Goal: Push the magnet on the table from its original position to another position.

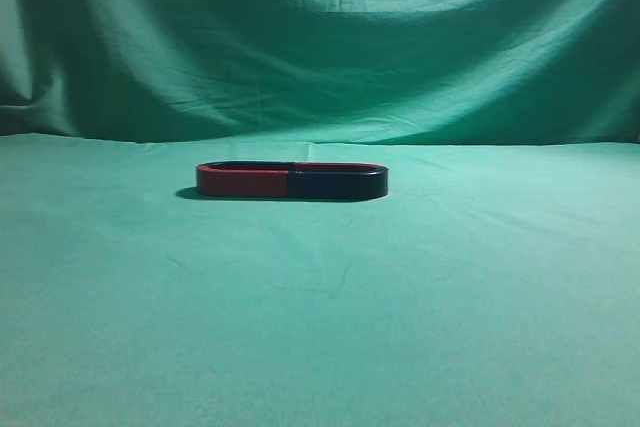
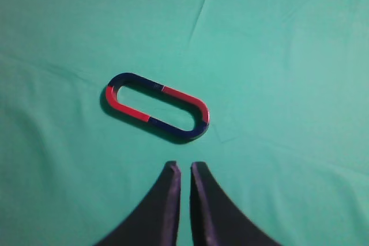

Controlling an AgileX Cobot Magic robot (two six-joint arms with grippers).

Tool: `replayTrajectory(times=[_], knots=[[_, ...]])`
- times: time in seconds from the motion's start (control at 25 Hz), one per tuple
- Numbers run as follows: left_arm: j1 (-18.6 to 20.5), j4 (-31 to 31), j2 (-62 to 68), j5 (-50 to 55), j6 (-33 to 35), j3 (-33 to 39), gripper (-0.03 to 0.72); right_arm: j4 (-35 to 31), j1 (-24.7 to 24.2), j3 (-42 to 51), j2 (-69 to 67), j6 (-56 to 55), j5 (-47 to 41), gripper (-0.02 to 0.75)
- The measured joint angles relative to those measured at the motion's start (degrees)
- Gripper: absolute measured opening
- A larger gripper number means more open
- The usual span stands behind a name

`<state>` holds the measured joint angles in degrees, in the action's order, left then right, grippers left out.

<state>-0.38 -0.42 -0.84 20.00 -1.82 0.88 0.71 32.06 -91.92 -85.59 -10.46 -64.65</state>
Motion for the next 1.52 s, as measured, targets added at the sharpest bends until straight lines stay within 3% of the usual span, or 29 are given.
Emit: replayTrajectory(times=[0.2,0.4,0.88,0.92,1.08,1.28,1.52], knots=[[0.0,0.0,0.0,0.0,0.0,0.0,0.372,4.1,5.3,10.4,10.3,-4.9,4.0,0.476],[0.0,0.0,0.0,0.0,0.0,0.0,0.372,4.5,7.0,16.7,20.2,-5.5,6.1,0.476],[0.0,0.0,0.0,0.0,0.0,0.0,0.372,8.5,7.0,18.5,37.5,1.6,-8.0,0.476],[0.0,0.0,0.0,0.0,0.0,0.0,0.372,8.6,7.0,18.5,38.7,4.1,-8.1,0.0],[0.0,0.0,0.0,0.0,0.0,0.0,0.372,6.8,7.0,18.5,42.8,12.6,-8.5,0.0],[0.0,0.0,0.0,0.0,0.0,0.0,0.372,5.9,6.5,18.8,48.0,14.8,-8.8,0.0],[0.0,0.0,0.0,0.0,0.0,0.0,0.372,5.1,-1.4,29.4,59.2,15.3,1.9,0.0]])
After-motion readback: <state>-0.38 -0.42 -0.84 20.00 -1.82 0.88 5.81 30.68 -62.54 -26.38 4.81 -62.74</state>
